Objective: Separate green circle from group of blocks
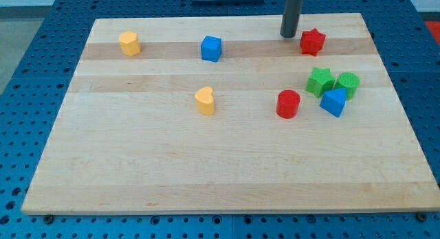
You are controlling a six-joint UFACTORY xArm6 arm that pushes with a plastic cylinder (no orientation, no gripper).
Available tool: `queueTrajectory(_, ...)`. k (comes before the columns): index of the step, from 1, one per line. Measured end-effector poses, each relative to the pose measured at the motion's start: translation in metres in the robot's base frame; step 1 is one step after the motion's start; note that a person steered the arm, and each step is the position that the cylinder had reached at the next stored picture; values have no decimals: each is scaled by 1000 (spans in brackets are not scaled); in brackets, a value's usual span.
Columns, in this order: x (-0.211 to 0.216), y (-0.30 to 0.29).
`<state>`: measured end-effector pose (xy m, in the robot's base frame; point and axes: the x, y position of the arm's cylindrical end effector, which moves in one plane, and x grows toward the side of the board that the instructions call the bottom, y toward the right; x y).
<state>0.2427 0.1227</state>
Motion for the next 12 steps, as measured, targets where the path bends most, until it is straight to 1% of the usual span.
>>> queueTrajectory(1, 13, 37)
queueTrajectory(2, 54, 26)
queueTrajectory(3, 90, -10)
queueTrajectory(4, 48, 16)
queueTrajectory(5, 55, 87)
queueTrajectory(6, 115, 79)
queueTrajectory(7, 108, 78)
queueTrajectory(8, 139, 69)
queueTrajectory(9, 162, 59)
queueTrajectory(10, 139, 24)
queueTrajectory(11, 114, 91)
queueTrajectory(12, 109, 182)
